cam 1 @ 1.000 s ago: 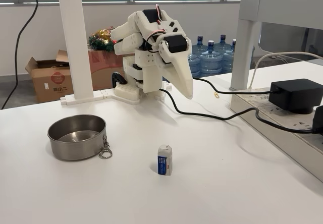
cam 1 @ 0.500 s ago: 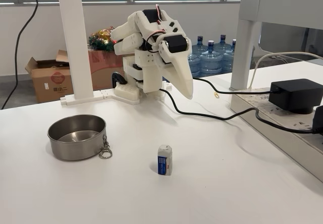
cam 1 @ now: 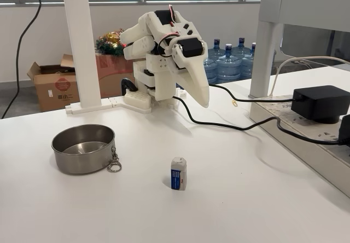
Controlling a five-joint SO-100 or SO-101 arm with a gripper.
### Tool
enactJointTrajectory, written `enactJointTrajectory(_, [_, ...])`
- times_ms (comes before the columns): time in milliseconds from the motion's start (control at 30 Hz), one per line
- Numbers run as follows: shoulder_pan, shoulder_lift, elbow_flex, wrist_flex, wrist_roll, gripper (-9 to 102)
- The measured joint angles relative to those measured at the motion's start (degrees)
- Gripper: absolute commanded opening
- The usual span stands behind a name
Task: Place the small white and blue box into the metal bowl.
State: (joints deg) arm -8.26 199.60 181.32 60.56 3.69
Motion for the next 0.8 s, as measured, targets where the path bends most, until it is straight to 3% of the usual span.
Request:
enactJointTrajectory(267, [0.0, 0.0, 0.0, 0.0, 0.0, -4])
enactJointTrajectory(500, [5.6, -4.1, 0.0, -2.1, 0.3, -4])
enactJointTrajectory(633, [8.8, -12.5, 0.3, -15.5, 4.8, -4])
enactJointTrajectory(800, [11.3, -28.6, 0.3, -38.9, 24.4, -4])
